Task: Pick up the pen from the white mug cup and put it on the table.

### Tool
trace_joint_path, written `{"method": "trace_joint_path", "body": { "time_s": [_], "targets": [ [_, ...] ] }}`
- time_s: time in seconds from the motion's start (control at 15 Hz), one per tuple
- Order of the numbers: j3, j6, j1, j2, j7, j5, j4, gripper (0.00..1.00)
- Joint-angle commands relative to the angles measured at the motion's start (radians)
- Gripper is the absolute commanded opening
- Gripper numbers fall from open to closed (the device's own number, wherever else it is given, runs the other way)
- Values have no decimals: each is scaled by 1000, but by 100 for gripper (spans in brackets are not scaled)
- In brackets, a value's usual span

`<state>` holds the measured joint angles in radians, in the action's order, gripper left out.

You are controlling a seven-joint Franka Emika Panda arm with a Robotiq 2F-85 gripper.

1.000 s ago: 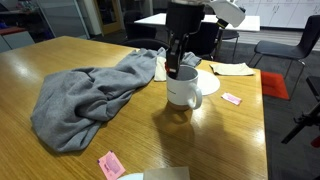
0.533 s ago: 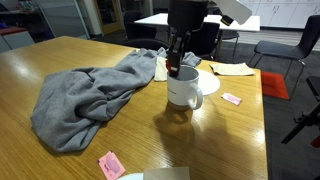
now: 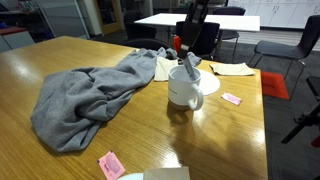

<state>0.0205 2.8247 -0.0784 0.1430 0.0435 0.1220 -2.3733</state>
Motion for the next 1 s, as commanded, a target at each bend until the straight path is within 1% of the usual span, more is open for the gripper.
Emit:
{"method": "trace_joint_path", "body": {
  "time_s": [0.0, 0.07, 0.2, 0.47, 0.6, 0.73, 0.8, 0.93],
  "targets": [
    [8, 0, -5, -173, -19, 46, -117, 6],
    [15, -1, -5, -205, -16, 50, -135, 6],
    [33, -25, -10, -271, 23, 18, -170, 6],
    [51, -94, -54, -351, 133, -77, -208, 6],
    [40, -153, -94, -374, 219, -151, -212, 6],
    [30, -247, -119, -383, 294, -208, -194, 6],
    [28, -305, -124, -381, 321, -222, -180, 6],
    [34, -384, -119, -365, 349, -211, -159, 6]
  ]
}}
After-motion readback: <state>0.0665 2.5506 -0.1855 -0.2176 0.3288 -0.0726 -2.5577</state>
